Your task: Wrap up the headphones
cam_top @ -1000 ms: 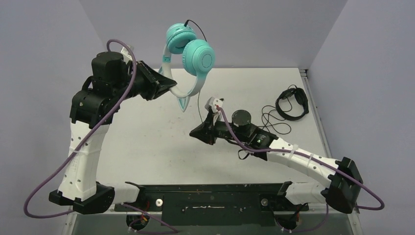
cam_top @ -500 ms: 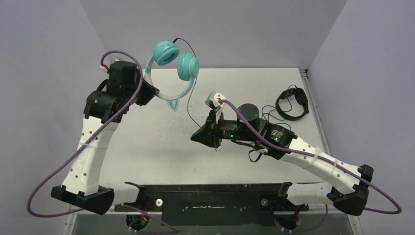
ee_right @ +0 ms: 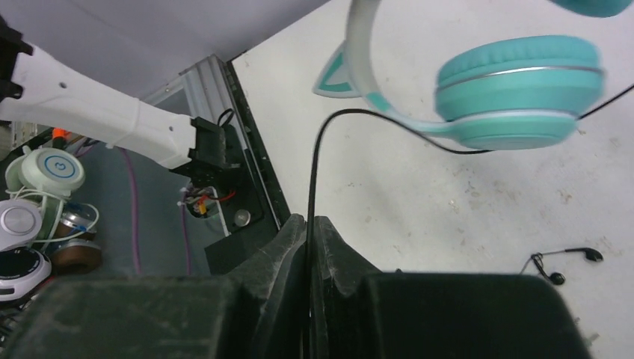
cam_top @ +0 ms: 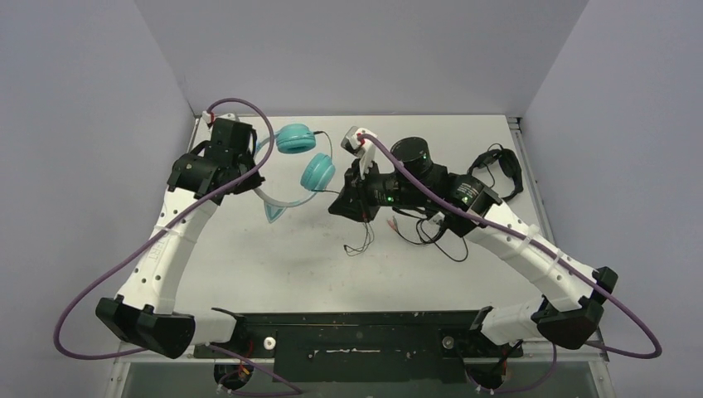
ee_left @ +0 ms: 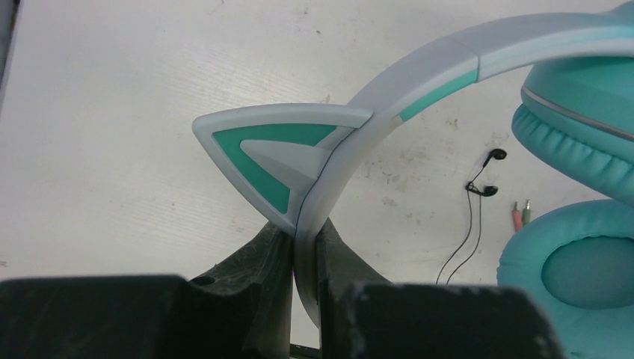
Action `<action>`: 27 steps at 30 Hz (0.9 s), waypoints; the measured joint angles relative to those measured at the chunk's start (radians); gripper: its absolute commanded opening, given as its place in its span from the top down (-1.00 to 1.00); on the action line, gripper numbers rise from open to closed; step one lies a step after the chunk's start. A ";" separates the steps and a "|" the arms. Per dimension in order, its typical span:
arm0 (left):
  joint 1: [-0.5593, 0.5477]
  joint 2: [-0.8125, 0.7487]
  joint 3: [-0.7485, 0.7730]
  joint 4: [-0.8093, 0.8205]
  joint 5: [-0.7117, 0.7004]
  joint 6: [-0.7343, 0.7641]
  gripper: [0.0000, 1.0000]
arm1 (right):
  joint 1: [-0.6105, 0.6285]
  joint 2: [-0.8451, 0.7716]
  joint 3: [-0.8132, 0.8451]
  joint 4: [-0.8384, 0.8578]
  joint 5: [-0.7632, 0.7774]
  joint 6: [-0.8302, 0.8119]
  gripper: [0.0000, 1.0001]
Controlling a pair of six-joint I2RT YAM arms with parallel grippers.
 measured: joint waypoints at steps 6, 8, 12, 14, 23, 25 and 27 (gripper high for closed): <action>-0.011 -0.034 -0.097 0.059 0.064 0.144 1.00 | -0.084 0.086 0.117 -0.127 -0.034 -0.060 0.89; -0.022 -0.054 -0.133 0.084 0.095 0.193 1.00 | -0.085 0.121 0.171 -0.167 -0.034 -0.087 0.89; -0.050 -0.084 -0.177 0.120 0.131 0.280 1.00 | -0.092 0.180 0.261 -0.249 -0.014 -0.146 0.88; -0.065 -0.093 -0.191 0.127 0.135 0.299 1.00 | -0.098 0.206 0.303 -0.290 -0.009 -0.175 0.88; 0.036 -0.118 -0.231 0.164 0.172 0.184 1.00 | -0.119 0.149 0.185 -0.314 0.018 -0.213 0.85; 0.073 -0.116 -0.224 0.161 0.188 0.137 1.00 | -0.120 0.077 0.074 -0.294 0.026 -0.205 0.85; 0.114 -0.106 -0.204 0.154 0.226 0.095 1.00 | -0.124 0.005 -0.023 -0.276 0.031 -0.189 0.86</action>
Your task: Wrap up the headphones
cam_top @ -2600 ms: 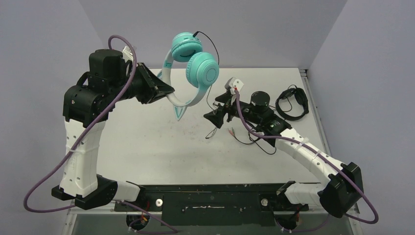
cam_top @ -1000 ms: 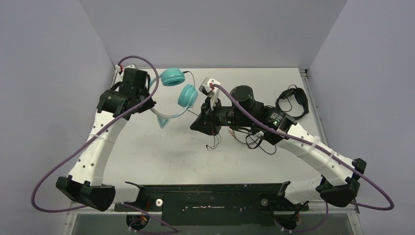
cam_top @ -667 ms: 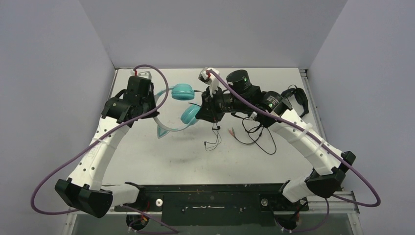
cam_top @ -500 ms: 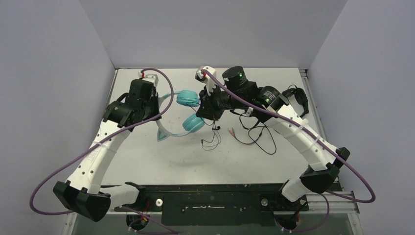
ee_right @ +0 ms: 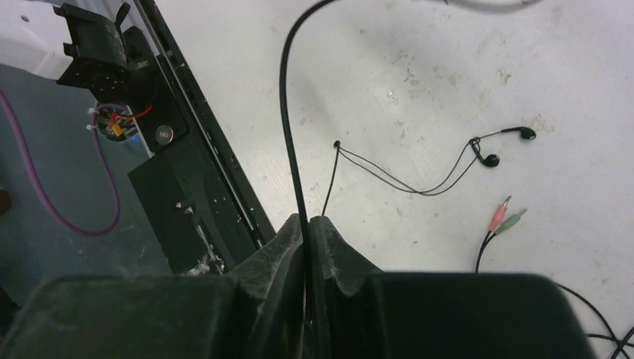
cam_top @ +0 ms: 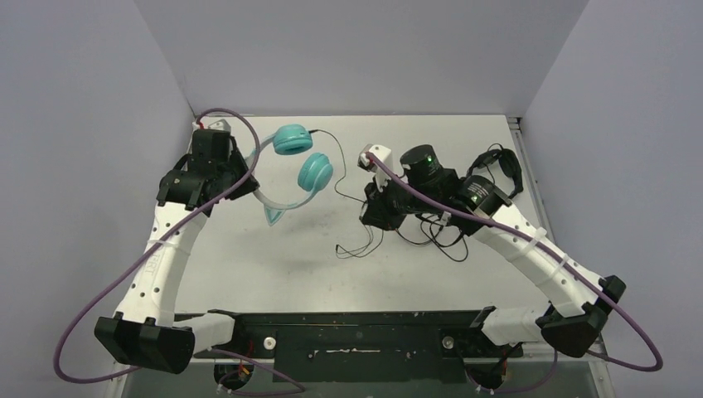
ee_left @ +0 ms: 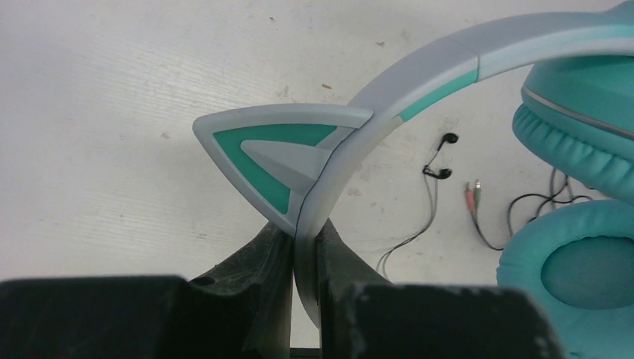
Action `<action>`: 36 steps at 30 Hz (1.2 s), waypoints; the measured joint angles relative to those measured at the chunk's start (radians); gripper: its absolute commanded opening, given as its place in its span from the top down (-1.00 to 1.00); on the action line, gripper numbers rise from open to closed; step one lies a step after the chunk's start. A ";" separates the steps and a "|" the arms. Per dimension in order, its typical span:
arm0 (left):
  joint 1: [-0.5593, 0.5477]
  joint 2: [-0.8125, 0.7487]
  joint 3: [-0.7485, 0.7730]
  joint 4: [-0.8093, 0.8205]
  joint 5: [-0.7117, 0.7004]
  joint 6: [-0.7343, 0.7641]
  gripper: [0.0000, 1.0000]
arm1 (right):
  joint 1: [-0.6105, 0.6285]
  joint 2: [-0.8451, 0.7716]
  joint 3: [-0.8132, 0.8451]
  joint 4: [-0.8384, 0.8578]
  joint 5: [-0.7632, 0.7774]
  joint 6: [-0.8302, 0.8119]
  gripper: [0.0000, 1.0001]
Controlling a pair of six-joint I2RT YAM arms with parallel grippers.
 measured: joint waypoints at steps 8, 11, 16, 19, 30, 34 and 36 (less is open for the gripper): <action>0.064 0.013 0.006 0.153 0.323 -0.254 1.00 | -0.002 -0.130 -0.232 0.118 0.036 0.073 0.87; 0.063 -0.008 -0.071 0.320 0.463 -0.411 1.00 | -0.007 -0.115 -0.279 0.175 0.049 0.091 0.87; 0.049 -0.056 -0.245 0.536 0.582 -0.655 1.00 | -0.008 -0.036 -0.291 0.275 0.020 0.121 0.89; 0.029 -0.056 -0.264 0.596 0.602 -0.750 1.00 | -0.006 -0.003 -0.303 0.340 -0.014 0.143 0.89; -0.055 -0.056 -0.264 0.797 0.647 -0.923 1.00 | 0.045 0.000 -0.325 0.411 -0.056 0.183 0.92; -0.059 -0.040 -0.264 0.845 0.645 -0.949 1.00 | 0.108 0.002 -0.325 0.403 -0.056 0.183 0.94; -0.059 -0.025 -0.258 0.848 0.640 -0.952 1.00 | 0.129 0.001 -0.325 0.395 -0.057 0.185 0.94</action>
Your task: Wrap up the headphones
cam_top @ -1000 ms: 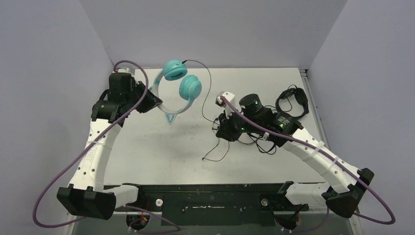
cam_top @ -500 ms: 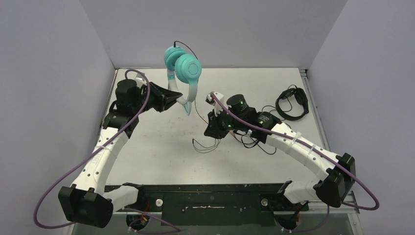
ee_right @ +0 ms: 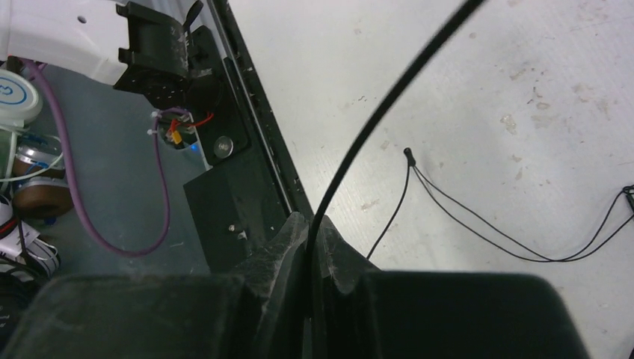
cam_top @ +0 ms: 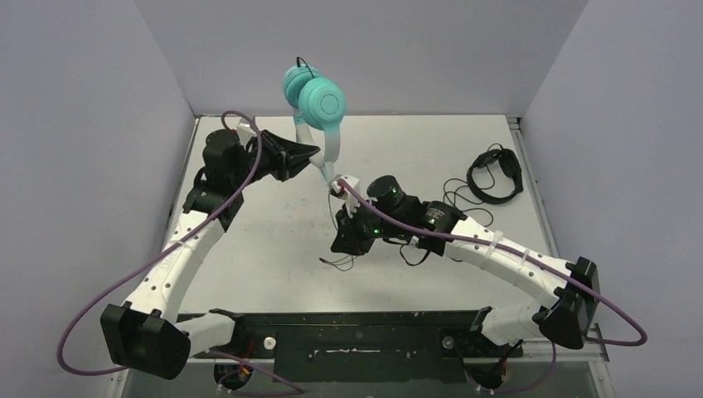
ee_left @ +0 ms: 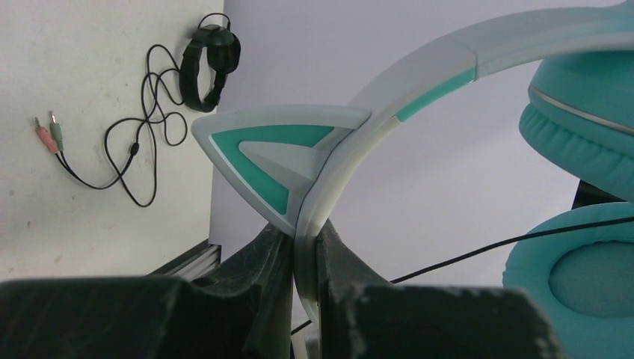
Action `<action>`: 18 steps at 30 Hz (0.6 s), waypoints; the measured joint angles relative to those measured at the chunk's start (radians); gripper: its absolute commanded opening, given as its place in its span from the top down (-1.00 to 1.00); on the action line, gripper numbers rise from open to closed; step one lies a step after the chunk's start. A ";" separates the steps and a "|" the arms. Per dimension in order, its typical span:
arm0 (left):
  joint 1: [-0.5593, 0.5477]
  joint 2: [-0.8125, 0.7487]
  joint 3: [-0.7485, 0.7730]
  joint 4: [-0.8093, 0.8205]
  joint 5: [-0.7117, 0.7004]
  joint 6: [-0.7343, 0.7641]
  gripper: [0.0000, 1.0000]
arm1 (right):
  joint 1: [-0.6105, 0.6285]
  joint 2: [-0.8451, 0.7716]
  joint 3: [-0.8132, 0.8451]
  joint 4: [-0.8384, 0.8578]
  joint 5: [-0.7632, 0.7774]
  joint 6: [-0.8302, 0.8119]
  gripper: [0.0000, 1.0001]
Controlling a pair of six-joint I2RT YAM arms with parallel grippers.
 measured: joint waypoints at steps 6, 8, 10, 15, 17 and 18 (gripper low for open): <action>0.021 0.037 0.048 -0.051 -0.054 0.031 1.00 | 0.023 -0.019 0.000 -0.039 0.000 0.008 0.95; 0.036 0.041 0.064 -0.079 -0.088 0.051 1.00 | 0.024 -0.043 0.000 -0.064 0.006 0.008 0.96; 0.044 0.048 0.089 -0.119 -0.124 0.079 1.00 | 0.025 -0.067 0.000 -0.083 0.009 0.008 0.95; 0.045 0.091 0.218 -0.301 -0.252 0.216 1.00 | 0.029 -0.109 0.029 -0.150 0.013 0.006 0.97; 0.045 0.105 0.268 -0.372 -0.312 0.282 1.00 | 0.029 -0.111 0.054 -0.176 0.013 0.004 0.97; 0.045 0.111 0.288 -0.406 -0.344 0.317 1.00 | 0.029 -0.111 0.067 -0.191 0.012 0.002 0.97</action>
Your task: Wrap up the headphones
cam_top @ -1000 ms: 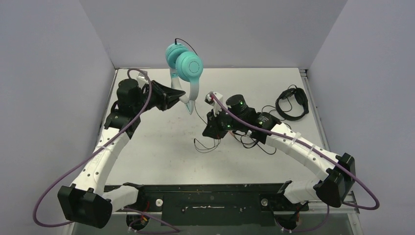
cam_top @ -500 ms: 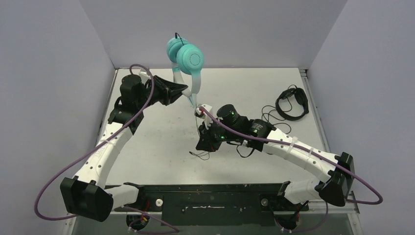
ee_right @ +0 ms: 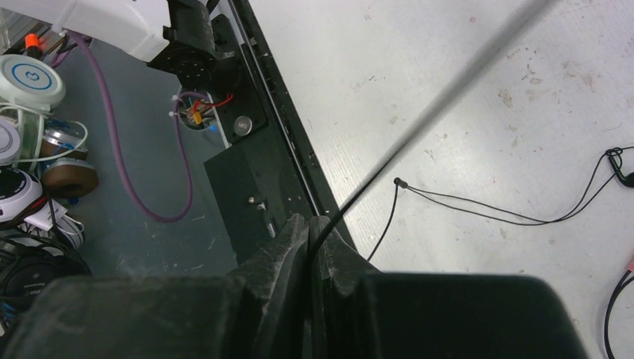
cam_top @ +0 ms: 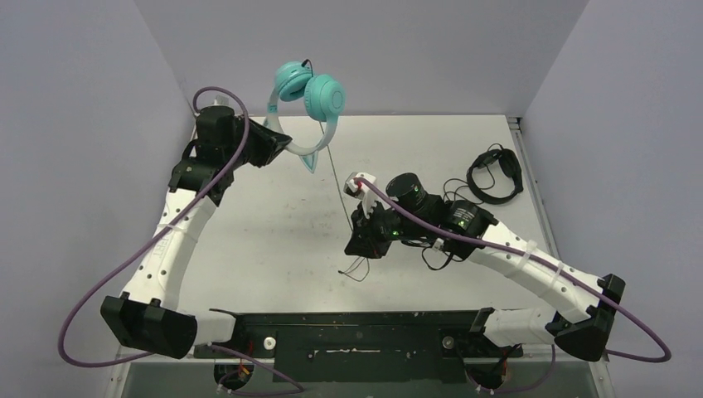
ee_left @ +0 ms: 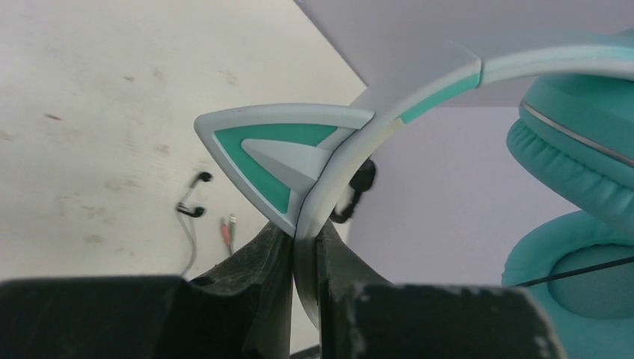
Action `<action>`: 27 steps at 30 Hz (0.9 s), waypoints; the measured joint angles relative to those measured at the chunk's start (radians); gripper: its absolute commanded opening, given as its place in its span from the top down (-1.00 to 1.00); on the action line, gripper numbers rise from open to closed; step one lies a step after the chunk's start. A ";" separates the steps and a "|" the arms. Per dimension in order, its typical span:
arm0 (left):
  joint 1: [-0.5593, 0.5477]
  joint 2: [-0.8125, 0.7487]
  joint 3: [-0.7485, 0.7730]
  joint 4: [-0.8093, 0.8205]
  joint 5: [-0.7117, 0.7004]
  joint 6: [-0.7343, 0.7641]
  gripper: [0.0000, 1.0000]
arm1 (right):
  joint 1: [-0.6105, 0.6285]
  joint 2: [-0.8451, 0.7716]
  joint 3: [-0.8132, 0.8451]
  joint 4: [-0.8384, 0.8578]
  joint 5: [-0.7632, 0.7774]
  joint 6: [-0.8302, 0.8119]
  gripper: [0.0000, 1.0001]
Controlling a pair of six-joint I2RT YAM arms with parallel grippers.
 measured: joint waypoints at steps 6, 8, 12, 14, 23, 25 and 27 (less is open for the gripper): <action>-0.006 0.046 0.095 -0.211 -0.192 0.190 1.00 | 0.000 0.011 0.096 -0.084 -0.003 -0.024 0.98; -0.023 0.059 0.105 -0.268 -0.268 0.266 1.00 | 0.000 0.022 0.135 -0.111 -0.002 -0.035 0.98; -0.124 0.067 0.102 -0.328 -0.443 0.437 1.00 | 0.000 0.064 0.253 -0.190 0.009 -0.079 1.00; -0.201 0.067 0.098 -0.331 -0.516 0.528 1.00 | -0.002 0.091 0.319 -0.229 0.024 -0.103 1.00; -0.388 0.067 0.026 -0.340 -0.674 0.787 1.00 | -0.123 0.185 0.495 -0.331 0.101 -0.192 1.00; -0.415 0.066 0.012 -0.343 -0.689 0.823 1.00 | -0.146 0.214 0.515 -0.356 0.121 -0.205 1.00; -0.430 0.064 -0.005 -0.341 -0.675 0.868 1.00 | -0.164 0.246 0.533 -0.373 0.143 -0.215 0.99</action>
